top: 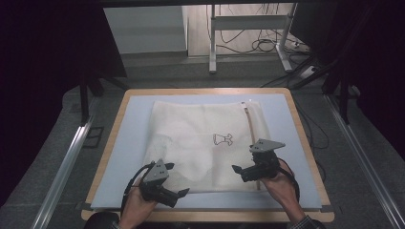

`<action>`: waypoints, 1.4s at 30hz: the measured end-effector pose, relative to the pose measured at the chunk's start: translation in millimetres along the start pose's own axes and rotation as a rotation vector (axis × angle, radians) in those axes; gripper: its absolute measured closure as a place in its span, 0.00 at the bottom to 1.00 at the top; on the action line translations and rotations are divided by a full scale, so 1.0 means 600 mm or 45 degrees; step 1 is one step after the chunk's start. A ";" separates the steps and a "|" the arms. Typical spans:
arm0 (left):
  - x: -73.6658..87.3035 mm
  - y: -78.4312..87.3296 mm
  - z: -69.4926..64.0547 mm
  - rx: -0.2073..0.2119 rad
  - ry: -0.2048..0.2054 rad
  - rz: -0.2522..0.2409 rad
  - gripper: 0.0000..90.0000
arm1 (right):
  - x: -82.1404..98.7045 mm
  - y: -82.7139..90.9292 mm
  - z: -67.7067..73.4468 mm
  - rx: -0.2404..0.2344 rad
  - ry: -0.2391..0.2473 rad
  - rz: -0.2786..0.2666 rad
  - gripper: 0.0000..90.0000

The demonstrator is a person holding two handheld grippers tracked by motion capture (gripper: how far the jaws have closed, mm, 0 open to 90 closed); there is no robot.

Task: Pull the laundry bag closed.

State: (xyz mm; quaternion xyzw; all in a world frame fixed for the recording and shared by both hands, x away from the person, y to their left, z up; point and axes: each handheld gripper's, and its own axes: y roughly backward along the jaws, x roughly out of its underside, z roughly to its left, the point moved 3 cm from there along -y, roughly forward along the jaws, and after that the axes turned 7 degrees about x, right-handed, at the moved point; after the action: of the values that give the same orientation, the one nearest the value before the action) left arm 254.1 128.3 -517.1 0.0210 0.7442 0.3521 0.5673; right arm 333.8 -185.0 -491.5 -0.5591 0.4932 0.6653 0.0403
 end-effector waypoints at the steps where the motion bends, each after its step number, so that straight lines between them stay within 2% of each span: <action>1: 0.002 0.001 0.000 -0.003 0.004 0.002 0.01 | 0.002 0.002 0.001 0.001 0.000 0.003 0.00; 7: 0.011 0.009 0.005 -0.027 0.014 0.031 0.01 | 0.014 0.016 0.004 -0.007 0.005 0.006 0.00; 12: 0.018 0.020 0.006 -0.053 0.015 0.039 0.01 | 0.024 0.029 0.006 0.010 0.022 0.014 0.00; 24: 0.035 0.053 0.014 -0.109 0.047 0.012 0.01 | 0.047 0.063 0.011 0.052 0.041 0.021 0.00; 31: 0.041 0.068 0.008 -0.127 0.050 -0.003 0.01 | 0.067 0.085 0.008 0.068 0.044 0.040 0.00; 42: 0.058 0.091 0.010 -0.182 0.067 -0.004 0.01 | 0.096 0.123 -0.001 0.114 -0.006 0.029 0.00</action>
State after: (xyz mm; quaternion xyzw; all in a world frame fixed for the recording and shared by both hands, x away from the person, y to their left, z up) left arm 226.8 187.5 -516.5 -0.0299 0.7319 0.4038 0.5480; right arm 268.2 -252.0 -491.5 -0.5495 0.5287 0.6443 0.0588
